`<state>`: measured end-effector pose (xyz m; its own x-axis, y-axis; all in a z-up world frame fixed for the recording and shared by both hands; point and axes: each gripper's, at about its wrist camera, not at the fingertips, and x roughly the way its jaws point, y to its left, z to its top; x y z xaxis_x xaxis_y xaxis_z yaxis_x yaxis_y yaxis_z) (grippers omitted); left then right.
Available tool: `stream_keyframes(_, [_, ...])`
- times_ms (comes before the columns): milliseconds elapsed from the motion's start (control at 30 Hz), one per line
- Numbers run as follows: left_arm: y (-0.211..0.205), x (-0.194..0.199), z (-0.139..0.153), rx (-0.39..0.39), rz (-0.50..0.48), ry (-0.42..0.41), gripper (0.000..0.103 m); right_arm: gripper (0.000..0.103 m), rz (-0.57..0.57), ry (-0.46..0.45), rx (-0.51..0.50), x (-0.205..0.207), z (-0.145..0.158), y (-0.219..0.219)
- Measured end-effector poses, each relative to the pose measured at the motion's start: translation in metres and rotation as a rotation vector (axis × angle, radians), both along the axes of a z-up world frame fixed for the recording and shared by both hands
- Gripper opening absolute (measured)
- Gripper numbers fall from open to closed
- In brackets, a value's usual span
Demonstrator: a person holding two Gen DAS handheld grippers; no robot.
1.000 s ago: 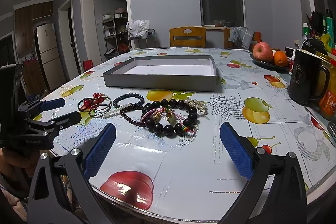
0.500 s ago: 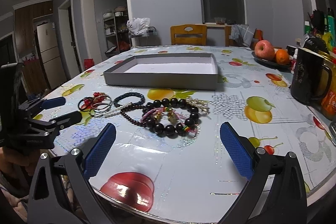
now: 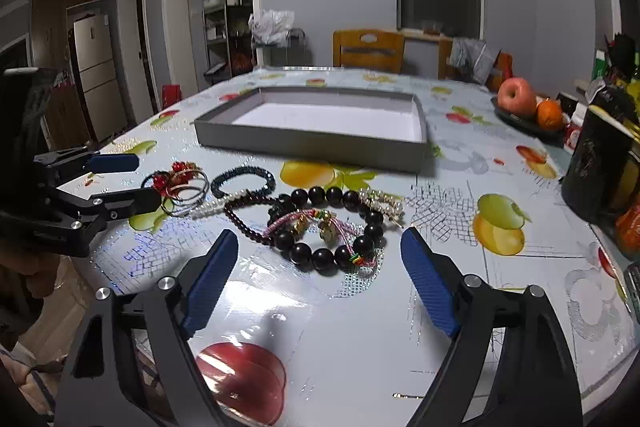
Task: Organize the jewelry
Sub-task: 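Lower left gripper to the pearl hair pin while right gripper reaches the pink string bracelet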
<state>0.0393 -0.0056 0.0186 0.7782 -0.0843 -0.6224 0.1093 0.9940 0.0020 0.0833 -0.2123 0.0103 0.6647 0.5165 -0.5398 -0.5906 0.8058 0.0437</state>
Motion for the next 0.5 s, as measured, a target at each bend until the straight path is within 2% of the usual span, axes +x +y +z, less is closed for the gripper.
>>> stream_keyframes(167, [-0.01, 0.007, -0.006, -0.01, -0.032, 0.034, 0.066, 0.067, 0.016, 0.035, -0.017, 0.011, -0.003, 0.004])
stream_keyframes(433, [-0.024, 0.024, -0.01, 0.031, -0.083, 0.078, 0.063, 0.058, 0.021, 0.063, -0.044, 0.031, 0.002, 0.004])
stream_keyframes(500, [-0.024, 0.031, -0.012, 0.039, -0.084, 0.094, 0.058, 0.054, 0.025, 0.067, -0.056, 0.034, 0.004, 0.004])
